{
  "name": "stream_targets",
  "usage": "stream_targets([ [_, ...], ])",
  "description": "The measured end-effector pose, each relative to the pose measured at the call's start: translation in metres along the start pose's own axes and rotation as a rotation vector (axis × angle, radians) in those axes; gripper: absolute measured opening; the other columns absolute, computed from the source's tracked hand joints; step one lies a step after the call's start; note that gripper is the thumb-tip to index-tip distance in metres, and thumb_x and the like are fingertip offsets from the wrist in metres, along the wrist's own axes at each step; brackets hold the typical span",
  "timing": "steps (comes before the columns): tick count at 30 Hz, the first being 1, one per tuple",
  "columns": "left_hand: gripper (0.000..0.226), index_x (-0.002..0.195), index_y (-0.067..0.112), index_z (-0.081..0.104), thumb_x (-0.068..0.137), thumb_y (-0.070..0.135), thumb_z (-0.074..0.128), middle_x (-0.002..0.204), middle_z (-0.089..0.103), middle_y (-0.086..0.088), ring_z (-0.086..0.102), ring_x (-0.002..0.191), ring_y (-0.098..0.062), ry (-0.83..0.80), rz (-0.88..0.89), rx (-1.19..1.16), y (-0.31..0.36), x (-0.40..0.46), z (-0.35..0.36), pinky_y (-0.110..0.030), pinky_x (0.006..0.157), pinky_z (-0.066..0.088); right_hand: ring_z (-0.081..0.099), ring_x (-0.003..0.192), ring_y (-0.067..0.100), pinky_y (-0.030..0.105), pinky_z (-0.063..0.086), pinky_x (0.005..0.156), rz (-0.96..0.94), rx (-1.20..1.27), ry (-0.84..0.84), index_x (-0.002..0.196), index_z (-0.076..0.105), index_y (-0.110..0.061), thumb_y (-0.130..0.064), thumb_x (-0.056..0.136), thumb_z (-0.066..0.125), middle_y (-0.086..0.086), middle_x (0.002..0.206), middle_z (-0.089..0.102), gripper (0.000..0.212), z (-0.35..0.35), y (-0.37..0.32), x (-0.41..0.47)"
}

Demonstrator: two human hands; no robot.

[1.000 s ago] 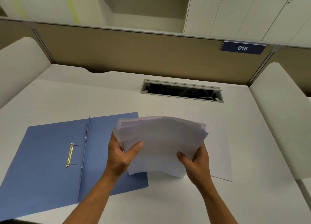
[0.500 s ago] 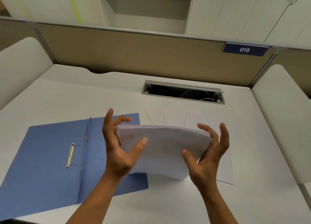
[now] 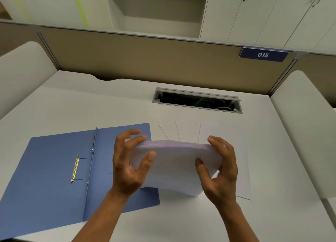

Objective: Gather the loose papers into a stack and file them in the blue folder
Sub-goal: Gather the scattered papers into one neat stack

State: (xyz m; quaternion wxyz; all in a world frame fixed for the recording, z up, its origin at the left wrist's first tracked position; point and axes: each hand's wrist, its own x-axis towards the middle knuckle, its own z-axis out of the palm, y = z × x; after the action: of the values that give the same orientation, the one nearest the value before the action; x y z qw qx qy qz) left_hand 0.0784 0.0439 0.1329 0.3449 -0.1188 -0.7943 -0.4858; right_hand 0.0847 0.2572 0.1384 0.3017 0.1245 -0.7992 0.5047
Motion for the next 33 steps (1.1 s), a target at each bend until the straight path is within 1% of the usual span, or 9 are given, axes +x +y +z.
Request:
stream_targets([
  [4, 0.038, 0.123, 0.020, 0.048, 0.089, 0.036, 0.058, 0.125, 0.047, 0.000, 0.048, 0.115, -0.018, 0.048, -0.003, -0.031, -0.002, -0.001, 0.003, -0.029, 0.090, 0.047, 0.050, 0.115, 0.006, 0.027, 0.056, 0.084, 0.022, 0.033, 0.018, 0.127, 0.045, -0.035, -0.018, 0.078, 0.066, -0.030, 0.128, 0.044, 0.057, 0.002, 0.000, -0.004],
  [8, 0.070, 0.131, 0.027, 0.032, 0.074, 0.011, 0.069, 0.129, 0.046, -0.005, 0.051, 0.112, -0.018, -0.007, -0.207, -0.260, -0.008, -0.013, 0.003, -0.019, 0.082, 0.051, 0.058, 0.107, 0.008, 0.018, 0.054, 0.082, 0.374, 0.337, 0.008, 0.132, 0.035, -0.049, 0.008, 0.074, 0.071, -0.007, 0.124, 0.054, 0.089, 0.000, 0.007, -0.014],
  [11, 0.069, 0.125, 0.033, 0.036, 0.070, 0.005, 0.067, 0.117, 0.053, 0.007, 0.057, 0.105, -0.008, -0.051, -0.444, -0.339, -0.013, -0.024, 0.005, -0.014, 0.077, 0.051, 0.062, 0.099, 0.005, 0.015, 0.054, 0.073, 0.509, 0.351, -0.069, 0.124, 0.049, -0.032, -0.006, 0.071, 0.071, -0.016, 0.109, 0.063, 0.063, 0.003, 0.020, -0.026],
  [16, 0.045, 0.107, 0.039, 0.043, 0.074, 0.016, 0.064, 0.098, 0.059, 0.020, 0.059, 0.093, 0.002, -0.013, -0.530, -0.286, -0.012, -0.030, 0.016, -0.011, 0.068, 0.051, 0.064, 0.096, 0.020, 0.014, 0.055, 0.071, 0.589, 0.257, -0.079, 0.125, 0.054, -0.003, 0.004, 0.086, 0.064, 0.004, 0.105, 0.065, 0.041, 0.013, 0.025, -0.033],
  [22, 0.061, 0.107, 0.062, 0.040, 0.077, 0.013, 0.062, 0.103, 0.055, 0.034, 0.057, 0.104, 0.003, 0.014, -0.470, -0.284, -0.004, -0.034, 0.017, -0.010, 0.071, 0.052, 0.063, 0.093, 0.007, 0.022, 0.055, 0.081, 0.573, 0.230, -0.026, 0.126, 0.049, -0.010, 0.004, 0.085, 0.064, -0.001, 0.108, 0.062, 0.046, 0.011, 0.019, -0.030],
  [25, 0.063, 0.117, 0.045, 0.036, 0.075, 0.012, 0.069, 0.112, 0.053, 0.016, 0.056, 0.105, -0.004, -0.003, -0.545, -0.269, -0.018, -0.049, 0.020, -0.013, 0.075, 0.054, 0.061, 0.098, 0.009, 0.016, 0.056, 0.078, 0.611, 0.236, -0.050, 0.129, 0.047, -0.015, 0.005, 0.084, 0.066, -0.003, 0.111, 0.061, 0.053, 0.017, 0.028, -0.041],
  [28, 0.066, 0.123, 0.025, 0.036, 0.076, -0.002, 0.074, 0.114, 0.053, 0.008, 0.056, 0.105, -0.015, -0.043, -0.697, -0.290, -0.037, -0.067, 0.026, -0.015, 0.077, 0.055, 0.063, 0.092, 0.015, 0.013, 0.055, 0.073, 0.668, 0.238, -0.052, 0.126, 0.050, -0.002, -0.003, 0.082, 0.070, 0.002, 0.106, 0.063, 0.049, 0.022, 0.039, -0.058],
  [31, 0.051, 0.113, 0.027, 0.049, 0.075, 0.010, 0.077, 0.106, 0.062, 0.004, 0.062, 0.096, -0.017, -0.138, -0.809, -0.284, -0.048, -0.078, 0.027, -0.032, 0.084, 0.056, 0.065, 0.080, 0.010, 0.013, 0.054, 0.065, 0.732, 0.241, -0.069, 0.114, 0.057, 0.007, -0.019, 0.071, 0.066, 0.012, 0.096, 0.066, 0.051, 0.024, 0.049, -0.068],
  [33, 0.058, 0.107, 0.033, 0.052, 0.060, 0.044, 0.085, 0.103, 0.066, 0.004, 0.066, 0.092, -0.017, -0.176, -0.856, -0.299, -0.052, -0.084, 0.025, -0.028, 0.079, 0.059, 0.066, 0.075, 0.005, 0.013, 0.053, 0.063, 0.769, 0.240, -0.089, 0.110, 0.060, 0.009, -0.021, 0.069, 0.066, 0.015, 0.094, 0.067, 0.051, 0.025, 0.057, -0.071],
])
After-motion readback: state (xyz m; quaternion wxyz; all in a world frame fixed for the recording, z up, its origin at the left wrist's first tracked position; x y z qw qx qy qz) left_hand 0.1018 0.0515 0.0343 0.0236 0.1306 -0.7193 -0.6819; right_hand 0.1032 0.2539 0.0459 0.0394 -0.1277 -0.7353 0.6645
